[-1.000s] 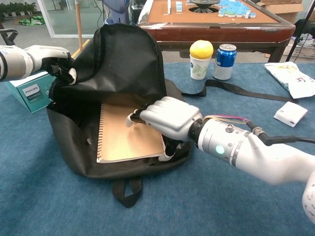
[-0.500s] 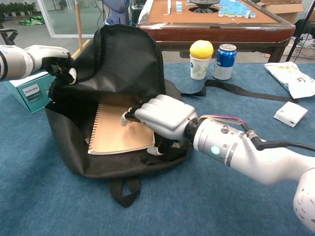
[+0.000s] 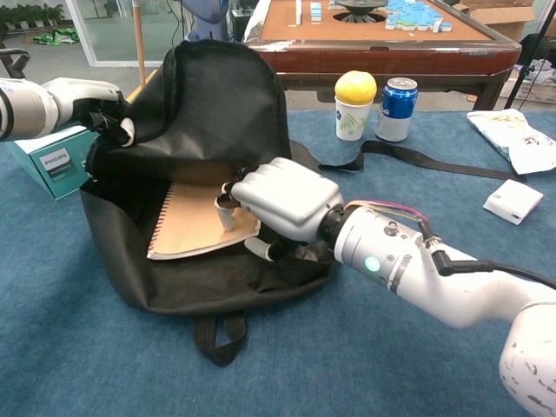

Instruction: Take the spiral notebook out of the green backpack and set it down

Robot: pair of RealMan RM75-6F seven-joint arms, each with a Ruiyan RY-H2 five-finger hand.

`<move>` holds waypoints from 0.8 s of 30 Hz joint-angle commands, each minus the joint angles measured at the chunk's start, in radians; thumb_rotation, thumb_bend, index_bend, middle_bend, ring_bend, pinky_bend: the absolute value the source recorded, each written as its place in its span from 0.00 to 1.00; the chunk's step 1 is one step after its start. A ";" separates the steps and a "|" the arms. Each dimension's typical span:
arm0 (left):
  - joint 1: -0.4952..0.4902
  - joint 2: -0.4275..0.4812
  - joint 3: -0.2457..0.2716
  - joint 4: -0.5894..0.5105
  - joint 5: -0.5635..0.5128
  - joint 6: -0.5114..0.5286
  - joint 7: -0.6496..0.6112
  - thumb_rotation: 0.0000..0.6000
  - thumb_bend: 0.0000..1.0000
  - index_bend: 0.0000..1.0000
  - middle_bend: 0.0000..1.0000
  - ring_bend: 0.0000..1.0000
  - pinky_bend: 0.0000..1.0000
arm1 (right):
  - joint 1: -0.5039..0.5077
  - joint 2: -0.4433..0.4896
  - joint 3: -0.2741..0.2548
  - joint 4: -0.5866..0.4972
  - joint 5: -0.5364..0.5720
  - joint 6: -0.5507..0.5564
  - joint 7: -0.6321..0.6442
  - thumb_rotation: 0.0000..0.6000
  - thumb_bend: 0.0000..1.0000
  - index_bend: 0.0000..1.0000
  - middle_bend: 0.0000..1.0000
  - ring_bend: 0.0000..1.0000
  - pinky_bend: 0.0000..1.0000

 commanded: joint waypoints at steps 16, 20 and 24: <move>0.004 0.000 -0.016 0.022 -0.004 0.002 -0.029 1.00 0.78 0.79 0.30 0.29 0.13 | -0.014 -0.033 0.036 0.035 0.007 0.074 -0.016 1.00 0.50 0.79 0.54 0.41 0.38; 0.008 0.006 -0.024 0.022 -0.007 -0.003 -0.042 1.00 0.78 0.79 0.30 0.29 0.13 | -0.024 -0.003 0.029 -0.010 -0.013 0.109 -0.014 1.00 0.51 0.83 0.61 0.49 0.46; 0.013 0.014 -0.028 0.014 -0.002 -0.004 -0.051 1.00 0.78 0.79 0.30 0.30 0.13 | -0.044 0.058 0.011 -0.099 -0.039 0.147 -0.028 1.00 0.51 0.85 0.63 0.53 0.50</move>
